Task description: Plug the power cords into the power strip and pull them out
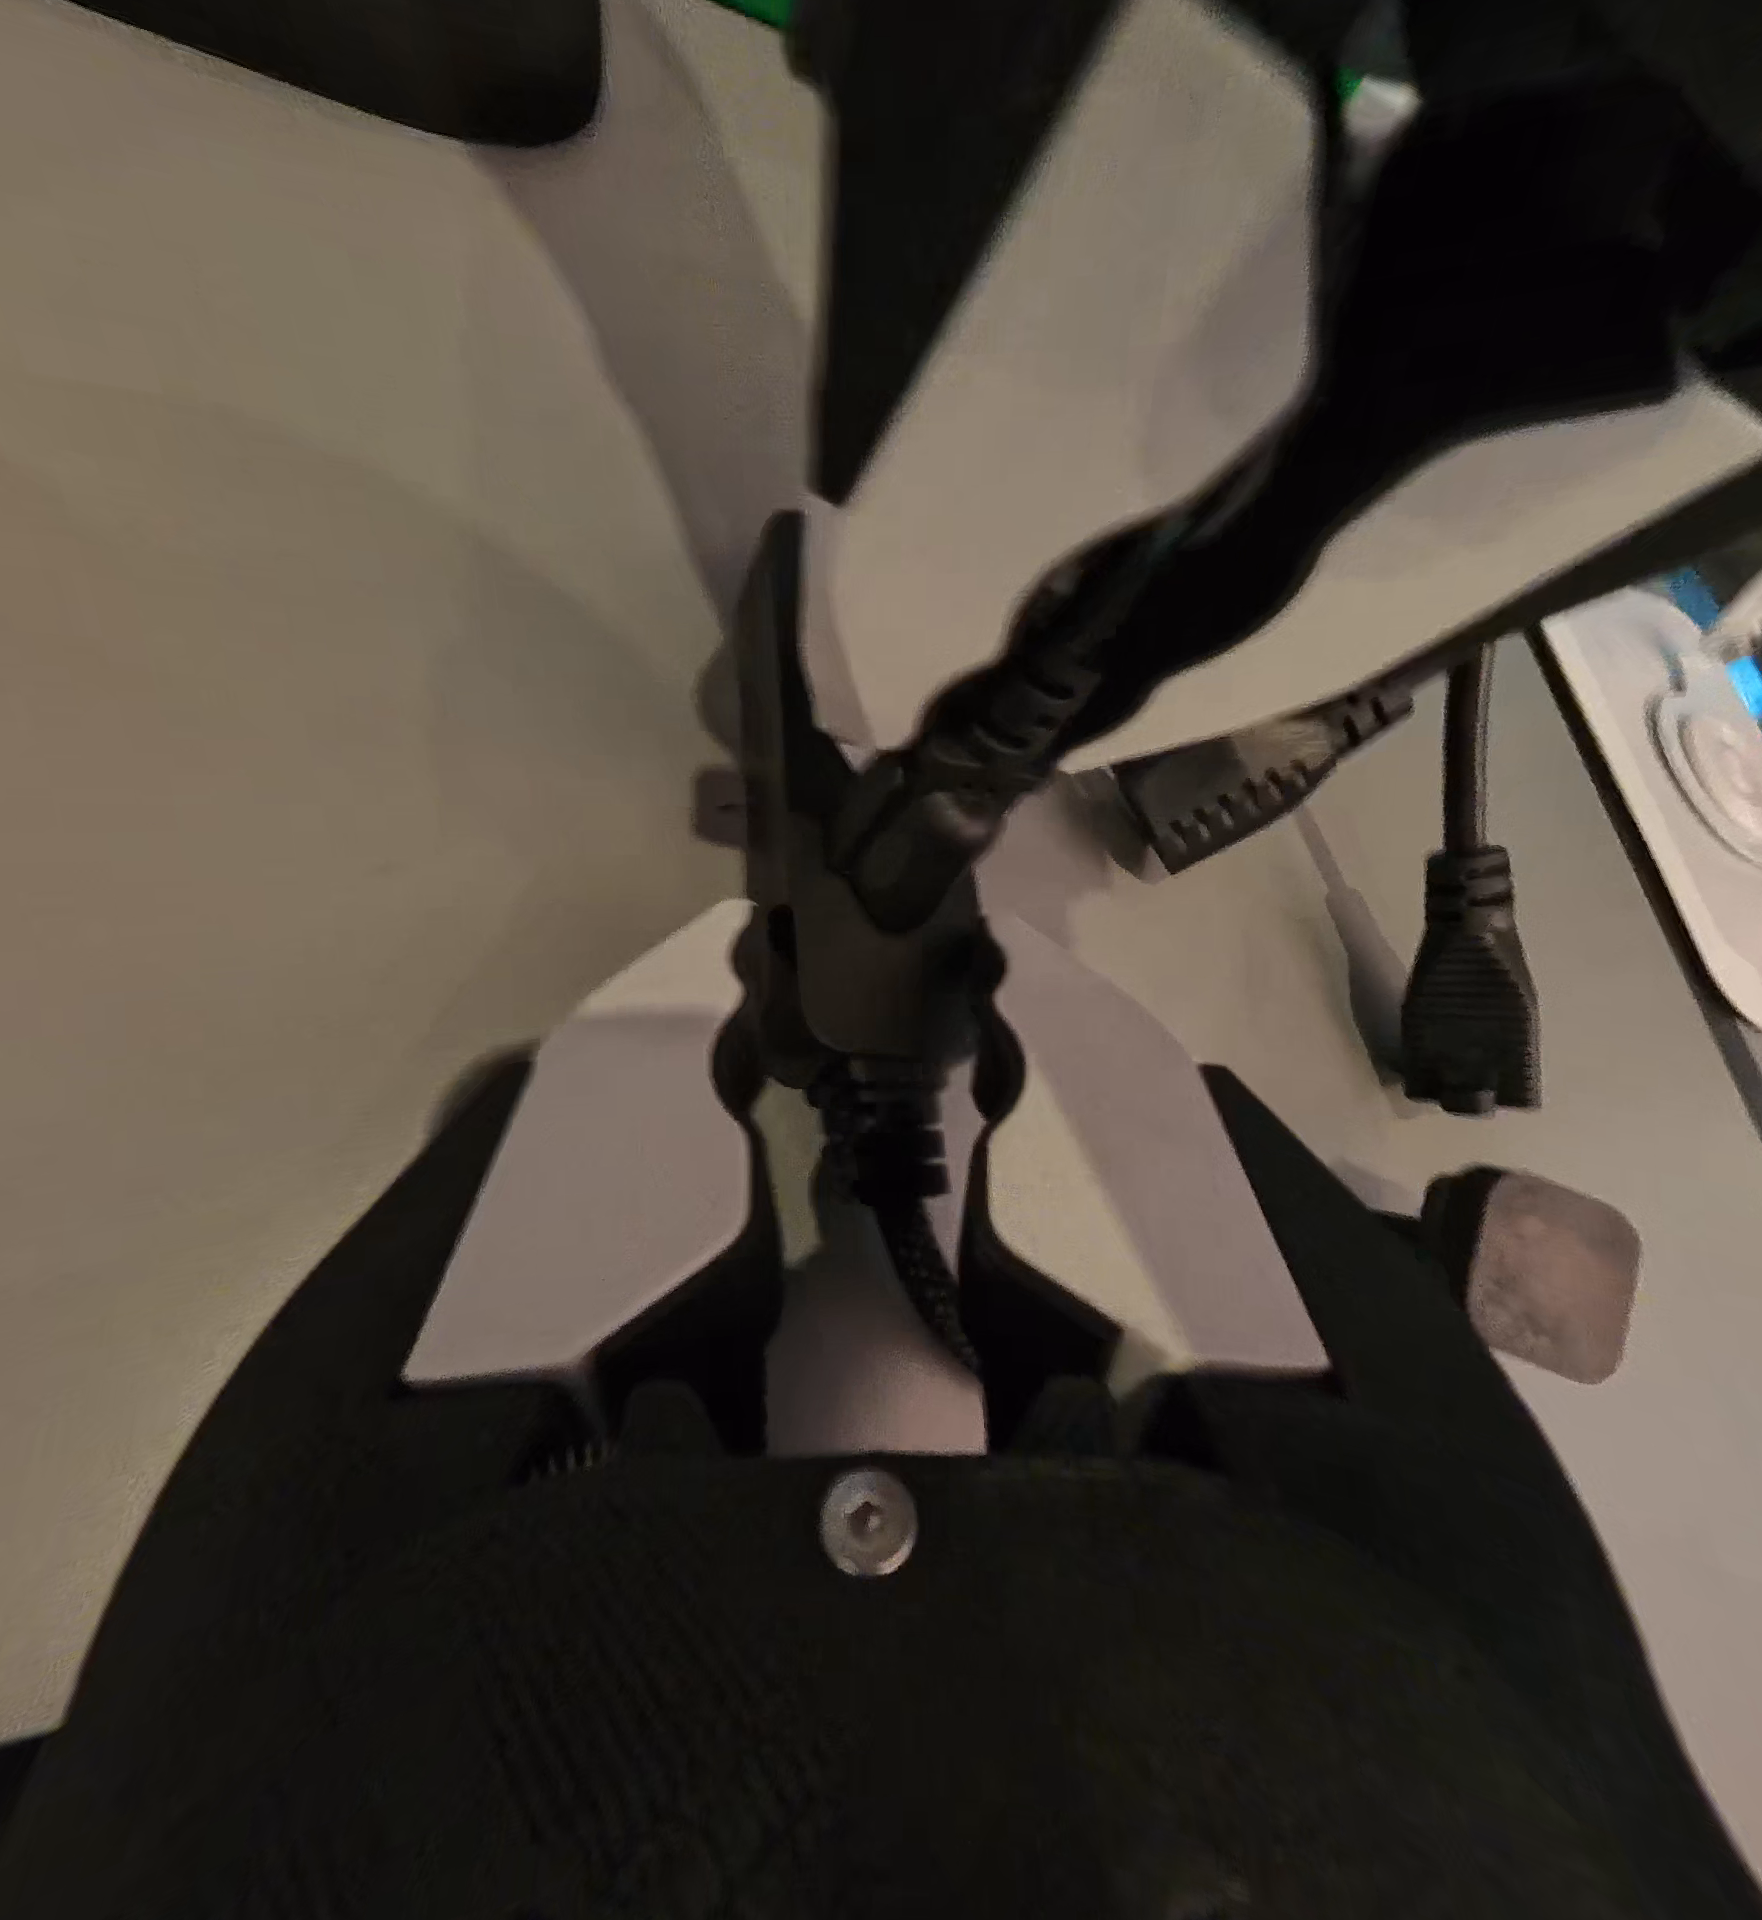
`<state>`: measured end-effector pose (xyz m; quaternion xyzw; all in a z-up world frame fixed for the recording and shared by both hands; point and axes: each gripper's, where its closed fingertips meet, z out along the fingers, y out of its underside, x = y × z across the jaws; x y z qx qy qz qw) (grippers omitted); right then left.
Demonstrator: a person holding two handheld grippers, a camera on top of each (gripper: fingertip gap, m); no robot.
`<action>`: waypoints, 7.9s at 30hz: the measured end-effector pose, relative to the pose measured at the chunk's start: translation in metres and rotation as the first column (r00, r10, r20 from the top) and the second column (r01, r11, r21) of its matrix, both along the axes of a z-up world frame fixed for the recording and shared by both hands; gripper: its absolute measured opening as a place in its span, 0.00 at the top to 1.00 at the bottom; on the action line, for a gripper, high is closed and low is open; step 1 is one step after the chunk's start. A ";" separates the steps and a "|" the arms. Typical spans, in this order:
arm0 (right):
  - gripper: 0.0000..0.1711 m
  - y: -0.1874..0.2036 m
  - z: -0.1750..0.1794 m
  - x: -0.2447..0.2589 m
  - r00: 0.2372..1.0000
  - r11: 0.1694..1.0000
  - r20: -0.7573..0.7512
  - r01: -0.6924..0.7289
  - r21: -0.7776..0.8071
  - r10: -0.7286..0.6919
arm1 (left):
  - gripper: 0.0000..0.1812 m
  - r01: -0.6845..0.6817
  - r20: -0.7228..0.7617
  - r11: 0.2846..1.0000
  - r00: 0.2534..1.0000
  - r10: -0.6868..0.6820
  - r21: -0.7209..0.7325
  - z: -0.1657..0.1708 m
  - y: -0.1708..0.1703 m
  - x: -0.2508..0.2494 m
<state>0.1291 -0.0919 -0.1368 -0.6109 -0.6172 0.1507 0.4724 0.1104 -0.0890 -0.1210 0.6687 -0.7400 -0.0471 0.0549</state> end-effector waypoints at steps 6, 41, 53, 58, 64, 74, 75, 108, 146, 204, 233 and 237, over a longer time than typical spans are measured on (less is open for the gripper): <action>0.82 0.000 0.001 0.000 1.000 0.999 0.004 -0.007 0.042 0.007 | 0.86 -0.026 -0.040 1.000 0.999 0.026 -0.013 -0.002 0.001 -0.001; 0.80 0.001 -0.005 0.000 0.960 0.964 0.183 0.172 0.204 -0.210 | 0.83 -0.090 -0.097 0.996 0.991 0.088 -0.016 -0.014 0.000 0.000; 0.81 0.011 -0.002 0.004 0.851 0.816 0.286 0.248 0.521 -0.441 | 0.86 -0.080 -0.106 0.997 0.991 0.077 -0.023 -0.009 0.011 -0.002; 0.80 0.025 0.006 0.019 0.735 0.659 0.358 0.158 0.735 -0.576 | 0.86 -0.132 -0.093 0.984 0.988 0.120 -0.124 0.001 0.009 0.001; 0.80 0.030 0.012 0.015 0.720 0.608 0.350 0.126 0.783 -0.600 | 0.86 -0.164 -0.102 0.974 0.984 0.149 -0.156 0.003 0.010 -0.002; 0.83 0.033 0.007 0.015 0.695 0.612 0.386 0.098 0.785 -0.606 | 0.86 -0.188 -0.048 0.970 0.982 0.183 -0.155 -0.003 0.010 0.000; 0.83 0.033 0.007 0.015 0.698 0.613 0.389 0.092 0.785 -0.602 | 0.86 -0.187 -0.043 0.970 0.982 0.183 -0.155 -0.003 0.011 0.000; 0.83 0.031 -0.002 0.002 0.636 0.742 0.570 0.005 0.670 -0.520 | 0.86 -0.190 -0.232 0.938 0.965 0.123 -0.290 0.000 0.013 -0.016; 0.84 0.035 -0.003 -0.006 0.727 0.727 0.462 0.074 0.683 -0.508 | 0.84 -0.179 -0.222 0.932 0.969 0.111 -0.314 -0.005 0.015 -0.028; 0.84 0.035 -0.006 -0.008 0.762 0.810 0.470 0.119 0.575 -0.445 | 0.86 -0.121 -0.102 0.898 0.991 0.085 -0.423 0.006 0.025 -0.022; 0.84 0.034 -0.005 -0.009 0.714 0.800 0.533 0.063 0.597 -0.454 | 0.86 -0.057 -0.076 0.898 0.997 0.027 -0.436 0.007 0.028 -0.025; 0.83 0.034 -0.004 -0.009 0.722 0.799 0.525 0.063 0.598 -0.451 | 0.86 -0.061 -0.077 0.898 0.997 0.030 -0.436 0.007 0.028 -0.025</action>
